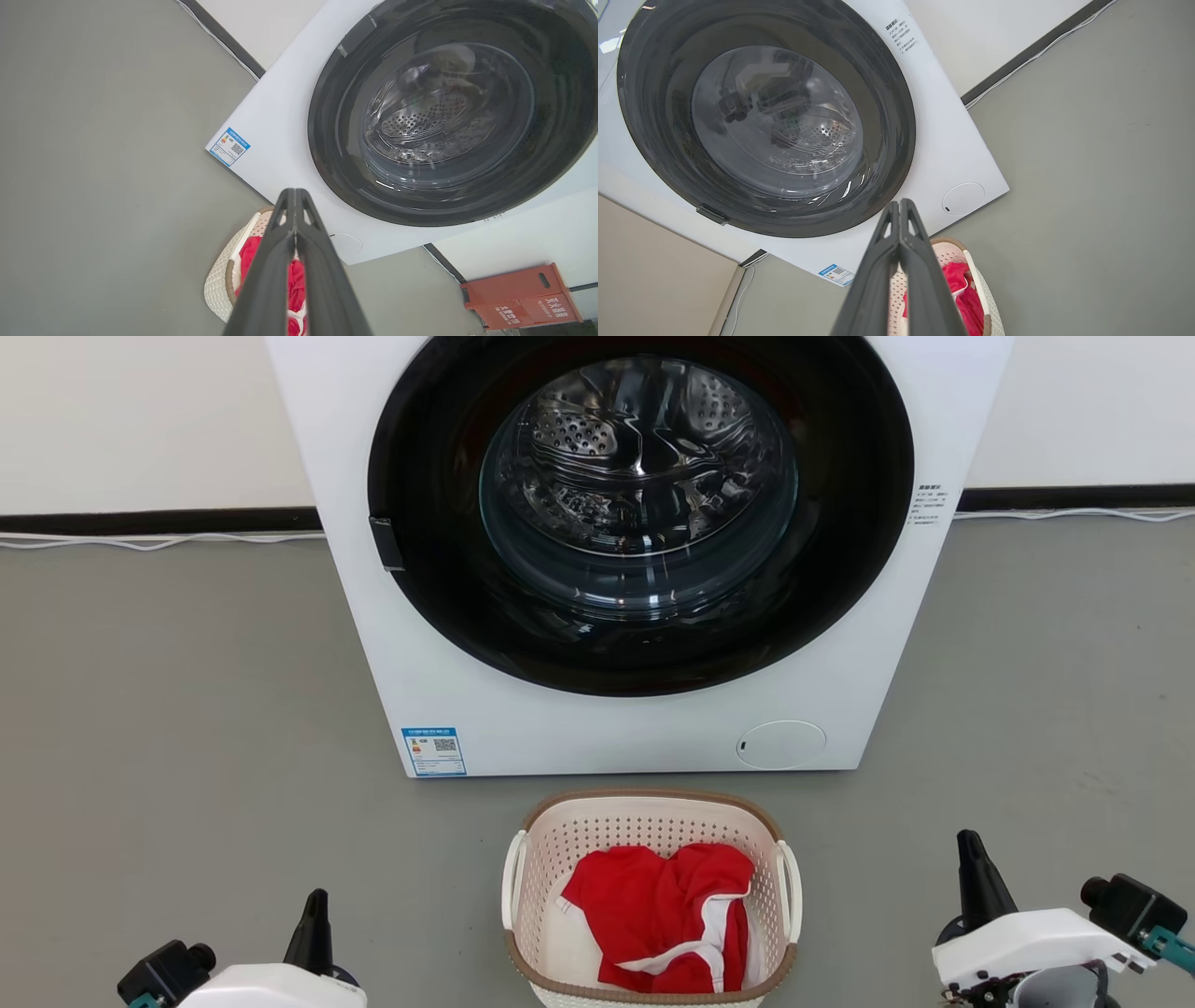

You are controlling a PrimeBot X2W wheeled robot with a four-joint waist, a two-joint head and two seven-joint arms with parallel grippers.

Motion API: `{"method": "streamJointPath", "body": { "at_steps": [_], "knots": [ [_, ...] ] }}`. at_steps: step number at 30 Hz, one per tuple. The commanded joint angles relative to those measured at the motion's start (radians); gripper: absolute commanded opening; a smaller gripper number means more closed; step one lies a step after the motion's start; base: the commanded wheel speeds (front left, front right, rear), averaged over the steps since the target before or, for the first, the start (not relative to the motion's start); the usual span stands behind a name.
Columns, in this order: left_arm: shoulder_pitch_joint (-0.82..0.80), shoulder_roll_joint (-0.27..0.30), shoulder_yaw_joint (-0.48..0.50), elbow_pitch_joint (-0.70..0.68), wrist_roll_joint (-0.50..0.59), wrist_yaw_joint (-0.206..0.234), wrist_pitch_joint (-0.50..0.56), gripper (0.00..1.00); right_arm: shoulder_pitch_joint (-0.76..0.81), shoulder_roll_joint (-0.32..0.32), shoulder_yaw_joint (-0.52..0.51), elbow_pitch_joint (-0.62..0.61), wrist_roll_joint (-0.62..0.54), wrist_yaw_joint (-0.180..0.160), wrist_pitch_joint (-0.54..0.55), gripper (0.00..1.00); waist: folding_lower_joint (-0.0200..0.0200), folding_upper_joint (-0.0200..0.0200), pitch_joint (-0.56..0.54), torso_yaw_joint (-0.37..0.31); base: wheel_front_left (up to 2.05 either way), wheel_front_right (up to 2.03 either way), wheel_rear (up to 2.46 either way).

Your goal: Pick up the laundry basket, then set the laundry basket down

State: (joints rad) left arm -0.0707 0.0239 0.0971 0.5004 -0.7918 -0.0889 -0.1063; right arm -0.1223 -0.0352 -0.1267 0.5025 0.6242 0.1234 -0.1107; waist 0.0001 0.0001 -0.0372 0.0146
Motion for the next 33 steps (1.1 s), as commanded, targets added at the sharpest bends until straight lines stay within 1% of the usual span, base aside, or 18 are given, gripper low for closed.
{"method": "streamJointPath", "body": {
  "at_steps": [1, 32, 33],
  "knots": [
    [-0.038, 0.012, 0.010, -0.034, -0.025, -0.011, 0.004, 0.00, -0.017, -0.010, 0.008, -0.036, 0.030, 0.003, 0.013, 0.00, -0.0001, -0.0001, 0.000, 0.000, 0.00, 0.00, 0.00],
    [-0.038, 0.018, 0.013, -0.128, -0.361, -0.024, 0.096, 0.00, -0.004, -0.012, 0.010, -0.130, 0.434, 0.005, 0.102, 0.00, -0.0001, -0.0001, 0.017, -0.006, 0.00, 0.00, 0.00],
    [-0.038, 0.018, 0.013, -0.128, -0.361, -0.024, 0.096, 0.00, -0.004, -0.012, 0.010, -0.130, 0.434, 0.005, 0.102, 0.00, -0.0001, -0.0001, 0.017, -0.006, 0.00, 0.00, 0.00]
  ]
}}
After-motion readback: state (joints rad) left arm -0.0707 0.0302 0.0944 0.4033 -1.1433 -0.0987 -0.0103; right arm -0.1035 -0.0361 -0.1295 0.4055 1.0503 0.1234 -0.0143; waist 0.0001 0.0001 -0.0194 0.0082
